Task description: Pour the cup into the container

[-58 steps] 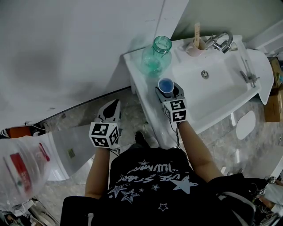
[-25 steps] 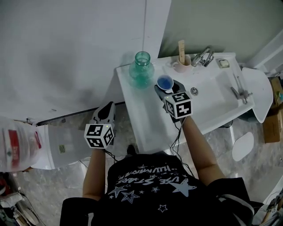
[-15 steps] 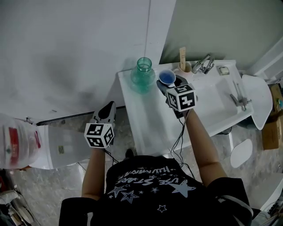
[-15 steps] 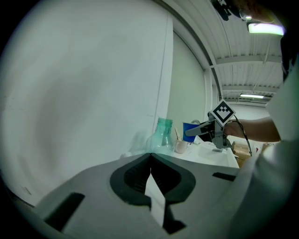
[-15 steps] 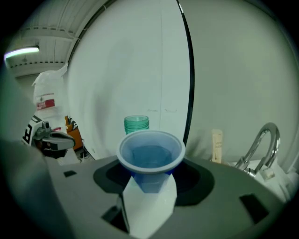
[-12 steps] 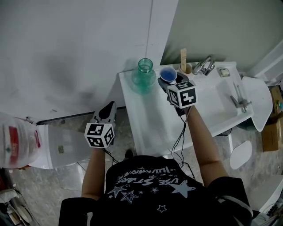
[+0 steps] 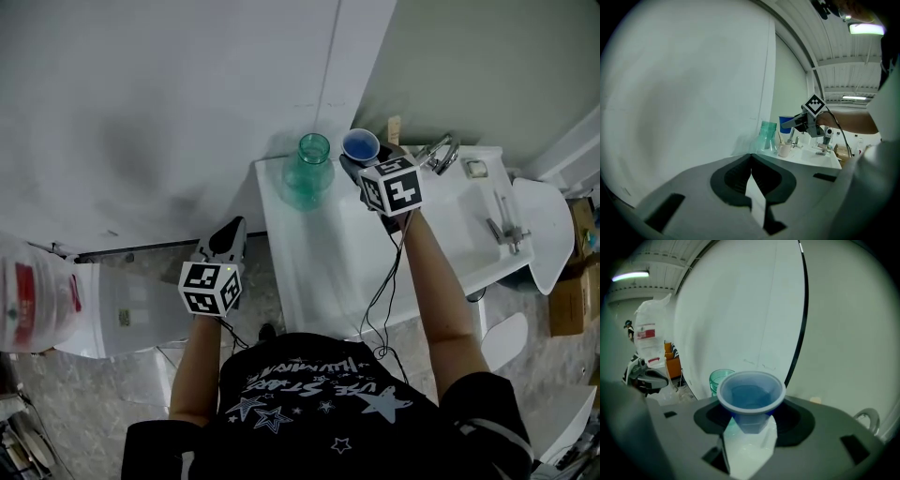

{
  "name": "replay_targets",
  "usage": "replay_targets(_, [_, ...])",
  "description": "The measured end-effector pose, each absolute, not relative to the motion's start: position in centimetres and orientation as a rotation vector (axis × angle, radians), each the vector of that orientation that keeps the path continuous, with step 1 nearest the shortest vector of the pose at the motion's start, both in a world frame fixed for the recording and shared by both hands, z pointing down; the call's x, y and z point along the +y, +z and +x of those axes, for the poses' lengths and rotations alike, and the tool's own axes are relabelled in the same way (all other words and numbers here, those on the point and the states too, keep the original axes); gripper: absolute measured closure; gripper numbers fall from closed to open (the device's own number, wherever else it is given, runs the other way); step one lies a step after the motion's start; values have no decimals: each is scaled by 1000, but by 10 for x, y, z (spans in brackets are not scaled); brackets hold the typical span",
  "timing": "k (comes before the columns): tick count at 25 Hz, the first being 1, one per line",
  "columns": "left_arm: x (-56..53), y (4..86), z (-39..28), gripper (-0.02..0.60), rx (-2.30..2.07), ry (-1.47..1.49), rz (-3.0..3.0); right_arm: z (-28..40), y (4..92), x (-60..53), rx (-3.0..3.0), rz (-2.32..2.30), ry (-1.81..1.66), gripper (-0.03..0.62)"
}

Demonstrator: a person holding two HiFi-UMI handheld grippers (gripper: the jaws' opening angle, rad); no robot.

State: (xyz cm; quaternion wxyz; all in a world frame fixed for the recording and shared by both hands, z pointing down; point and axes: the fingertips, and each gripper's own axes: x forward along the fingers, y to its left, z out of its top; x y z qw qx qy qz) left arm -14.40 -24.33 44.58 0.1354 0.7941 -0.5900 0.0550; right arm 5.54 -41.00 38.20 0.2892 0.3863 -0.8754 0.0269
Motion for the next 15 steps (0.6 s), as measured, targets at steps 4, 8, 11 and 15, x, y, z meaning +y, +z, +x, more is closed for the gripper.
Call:
replay_targets(4, [-245, 447, -144, 569, -1713, 145, 2292, 50, 380, -419, -2311, 991, 18, 335])
replay_targets(8, [-247, 450, -146, 569, -1720, 135, 2279, 45, 384, -425, -2297, 954, 4, 335])
replay_targets(11, [-248, 454, -149, 569, -1724, 131, 2267, 43, 388, -427, -2274, 921, -25, 335])
replay_targets(15, [-250, 458, -152, 569, -1727, 124, 2249, 40, 391, -428, -2237, 867, -78, 336])
